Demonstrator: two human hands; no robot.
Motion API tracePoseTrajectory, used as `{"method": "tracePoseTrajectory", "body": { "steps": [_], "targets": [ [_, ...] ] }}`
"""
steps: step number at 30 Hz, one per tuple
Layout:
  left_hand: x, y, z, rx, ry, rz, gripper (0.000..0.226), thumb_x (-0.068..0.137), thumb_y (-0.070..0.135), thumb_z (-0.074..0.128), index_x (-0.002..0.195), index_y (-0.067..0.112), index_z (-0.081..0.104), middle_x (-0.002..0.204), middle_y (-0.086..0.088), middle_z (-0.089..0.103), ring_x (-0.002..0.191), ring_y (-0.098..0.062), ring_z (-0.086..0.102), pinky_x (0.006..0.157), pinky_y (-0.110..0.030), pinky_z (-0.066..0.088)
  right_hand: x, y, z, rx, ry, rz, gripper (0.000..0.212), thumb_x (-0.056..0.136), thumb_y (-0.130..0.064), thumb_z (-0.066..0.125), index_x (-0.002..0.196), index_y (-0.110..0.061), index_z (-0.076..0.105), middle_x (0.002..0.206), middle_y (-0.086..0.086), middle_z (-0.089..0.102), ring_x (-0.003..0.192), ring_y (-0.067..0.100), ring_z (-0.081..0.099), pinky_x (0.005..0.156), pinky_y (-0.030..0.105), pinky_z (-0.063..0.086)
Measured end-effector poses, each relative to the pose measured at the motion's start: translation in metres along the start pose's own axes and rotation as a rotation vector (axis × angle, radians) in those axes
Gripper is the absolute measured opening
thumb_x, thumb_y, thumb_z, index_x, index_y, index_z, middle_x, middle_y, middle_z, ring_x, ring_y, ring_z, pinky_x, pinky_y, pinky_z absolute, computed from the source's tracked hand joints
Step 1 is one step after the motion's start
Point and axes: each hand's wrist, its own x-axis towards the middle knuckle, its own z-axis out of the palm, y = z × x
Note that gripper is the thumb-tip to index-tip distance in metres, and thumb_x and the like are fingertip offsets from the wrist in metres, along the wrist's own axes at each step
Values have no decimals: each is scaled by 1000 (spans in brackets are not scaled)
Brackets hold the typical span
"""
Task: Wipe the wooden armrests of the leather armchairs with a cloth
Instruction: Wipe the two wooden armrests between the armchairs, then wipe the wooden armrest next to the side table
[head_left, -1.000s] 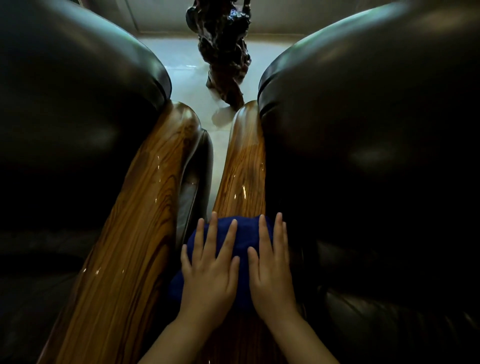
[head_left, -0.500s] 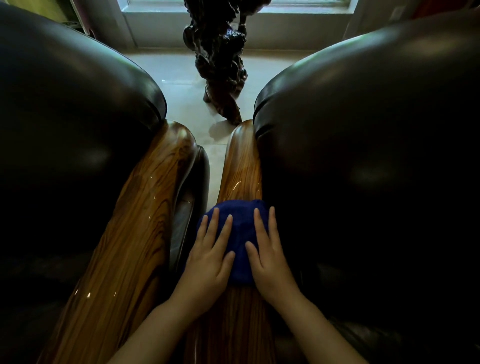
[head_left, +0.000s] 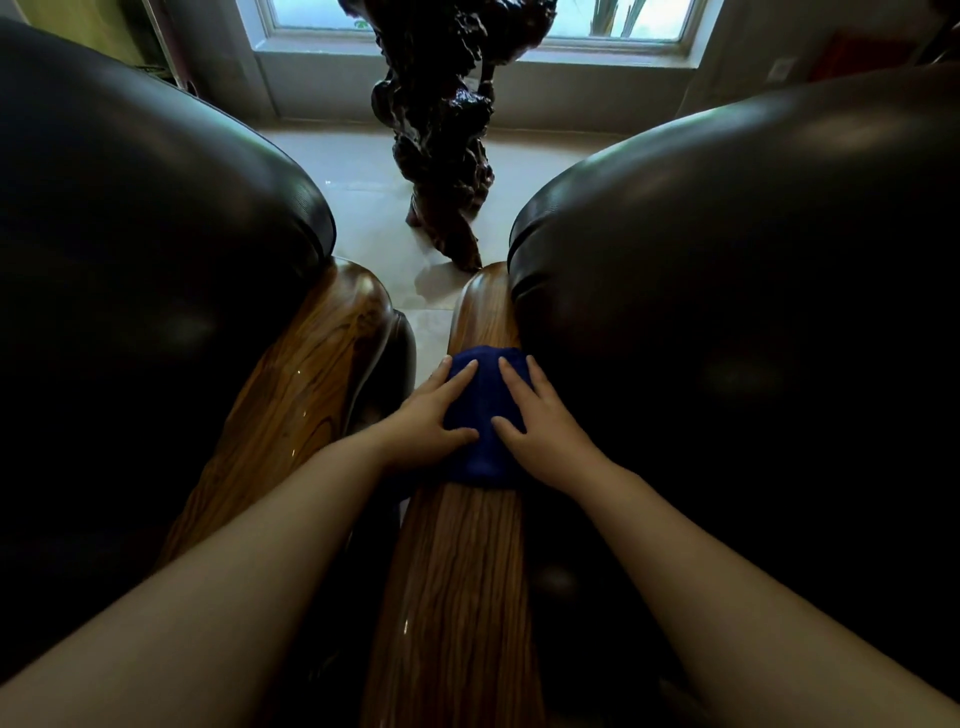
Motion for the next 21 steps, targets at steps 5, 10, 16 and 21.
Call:
{"method": "tracePoseTrajectory", "body": {
  "steps": [5,10,16,21],
  "targets": [
    [-10,3,5,79,91,60,71,85,15,59,142,32,21,158,0,2,144,-23,6,118,-40,17,-11,1,-6,47,-28,15,82,76,-21,64,143,-33,18,157,1,0,142,18,9,99,18,17],
    [-34,5,15,127,143,65,64,84,13,58,139,33,31,157,3,12,144,-21,10,118,-43,18,-37,1,2,24,20,17,73,79,-20,63,141,-33,27,157,3,11,141,18,16,101,17,14],
    [-75,11,23,224,136,30,58,86,12,55,136,34,37,155,8,19,141,-17,23,114,-37,28,-73,-14,15,-118,72,93,63,80,-24,65,137,-30,37,149,5,34,135,21,33,108,30,28],
    [-111,23,29,298,65,0,55,85,1,49,132,29,43,151,4,31,138,-18,29,114,-39,29,-105,-30,10,-158,-19,145,42,81,-15,63,121,-26,56,122,0,59,106,13,57,91,30,49]
  ]
}}
